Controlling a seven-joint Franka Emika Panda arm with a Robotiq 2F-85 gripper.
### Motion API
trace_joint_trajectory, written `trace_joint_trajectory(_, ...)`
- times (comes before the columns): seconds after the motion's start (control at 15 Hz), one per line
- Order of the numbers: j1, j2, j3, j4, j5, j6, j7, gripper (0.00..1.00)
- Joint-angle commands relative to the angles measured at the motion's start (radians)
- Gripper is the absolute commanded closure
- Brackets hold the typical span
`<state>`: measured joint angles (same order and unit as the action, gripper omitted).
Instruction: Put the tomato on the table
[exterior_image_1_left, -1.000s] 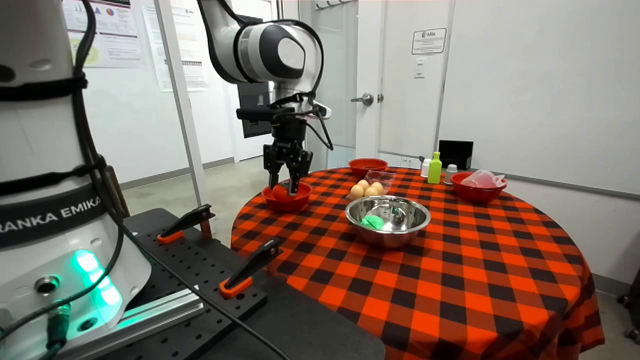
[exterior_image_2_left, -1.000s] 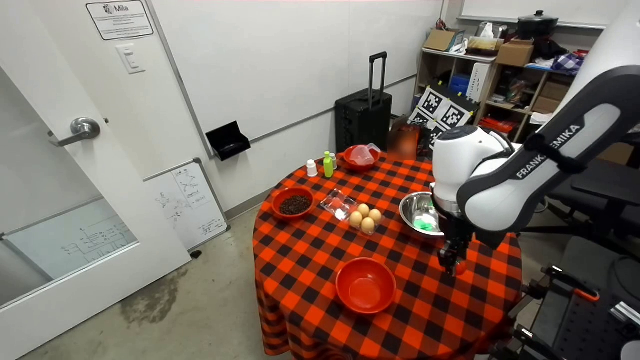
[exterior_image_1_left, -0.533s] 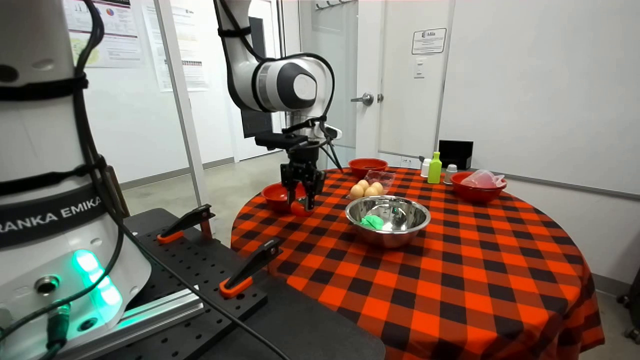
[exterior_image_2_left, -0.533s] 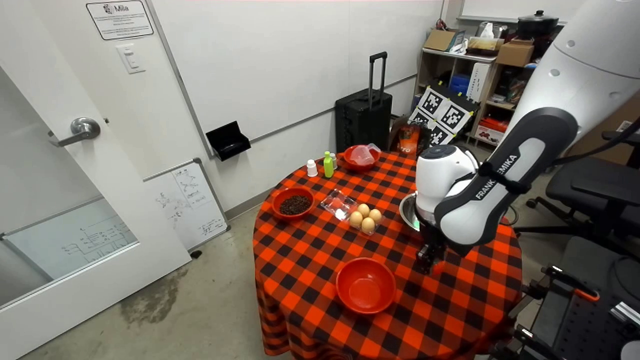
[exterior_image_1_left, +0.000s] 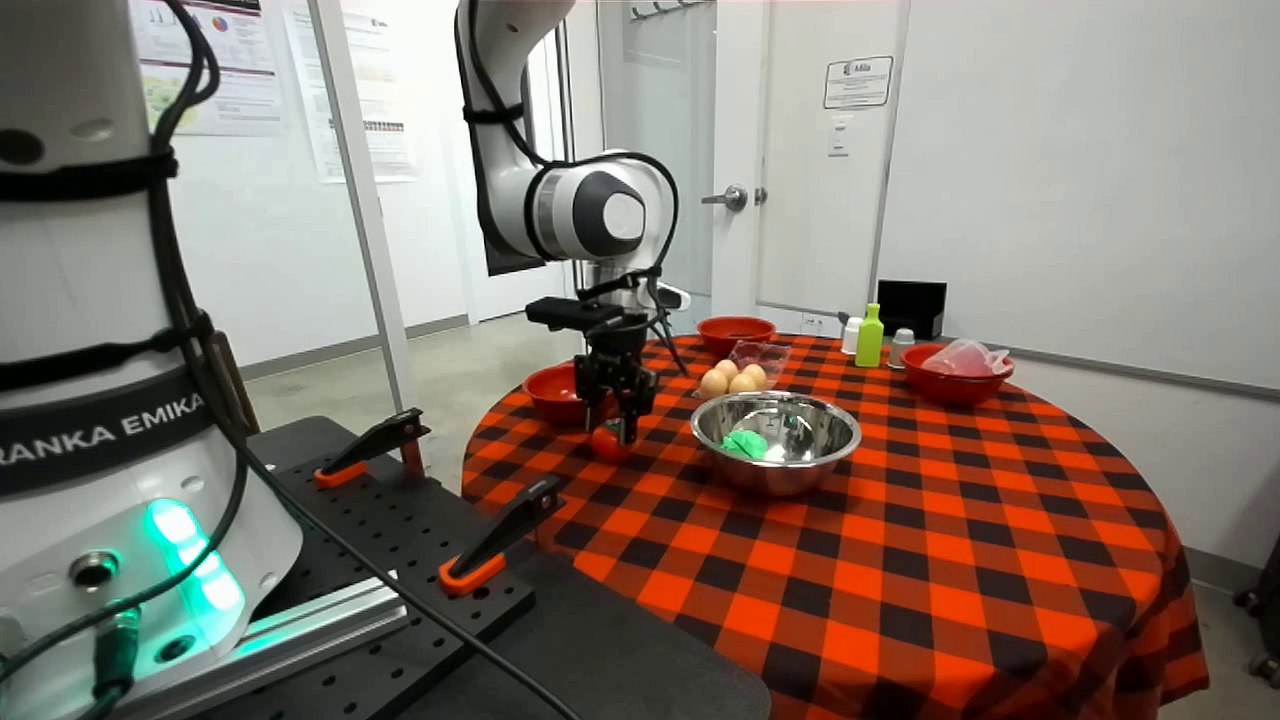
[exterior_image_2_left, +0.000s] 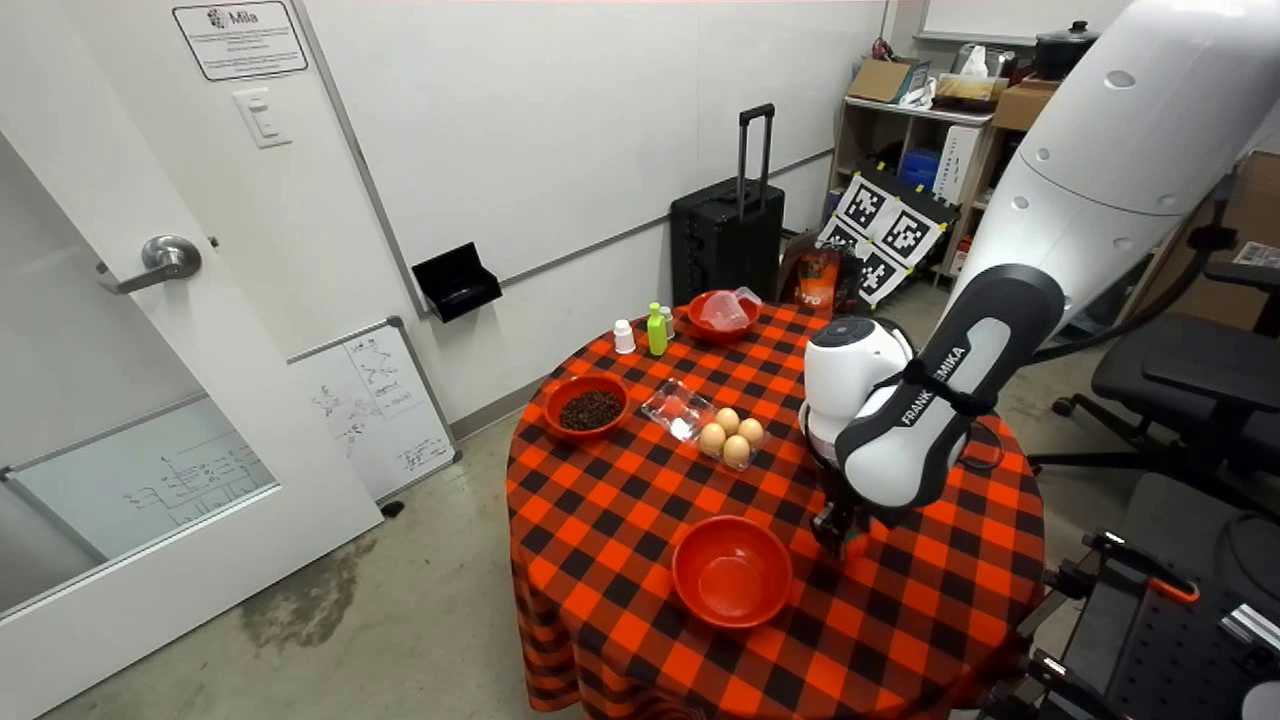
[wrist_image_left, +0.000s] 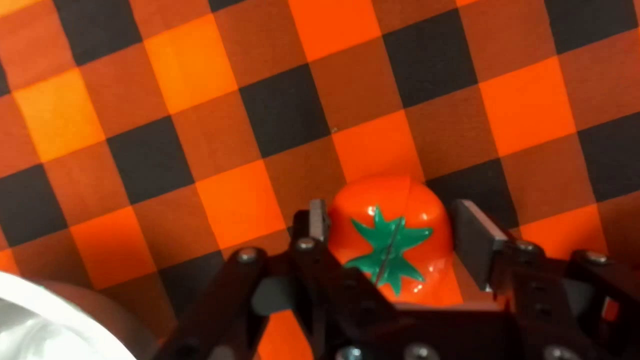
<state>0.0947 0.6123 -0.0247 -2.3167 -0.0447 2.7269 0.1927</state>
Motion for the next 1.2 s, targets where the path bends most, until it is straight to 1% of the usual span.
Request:
trace_joint_trajectory(0.0,0.023,0.037,-0.019,0.032,0.016,0.019,0.026,0.63)
trace_joint_trajectory(0.07,0.020,0.039,-0.018,0.034,0.019,0.017,0.026,0.63)
trace_joint_trajectory(0.13,0.020,0.042,-0.018,0.036,0.020,0.017,0.028,0.44)
trace_joint_trajectory(0.2,0.017,0.041,-0.017,0.034,0.023,0.015,0.029,0.38)
trace_joint_trajectory(0.27,0.017,0.041,-0.018,0.034,0.025,0.015,0.033,0.21)
trace_joint_trajectory(0.33,0.016,0.039,-0.019,0.033,0.026,0.015,0.036,0.12)
trace_joint_trajectory(0.4,0.016,0.038,-0.019,0.033,0.027,0.015,0.038,0.05)
trace_joint_trajectory(0.47,0.016,0.036,-0.020,0.033,0.028,0.014,0.039,0.01)
trace_joint_trajectory(0.67,-0.006,0.017,-0.006,0.022,0.045,0.000,0.023,0.00)
trace_joint_trajectory(1.0,-0.068,-0.083,0.048,-0.034,0.111,-0.027,-0.032,0.00)
trace_joint_trajectory(1.13,-0.081,-0.123,0.062,-0.054,0.134,-0.024,-0.047,0.00)
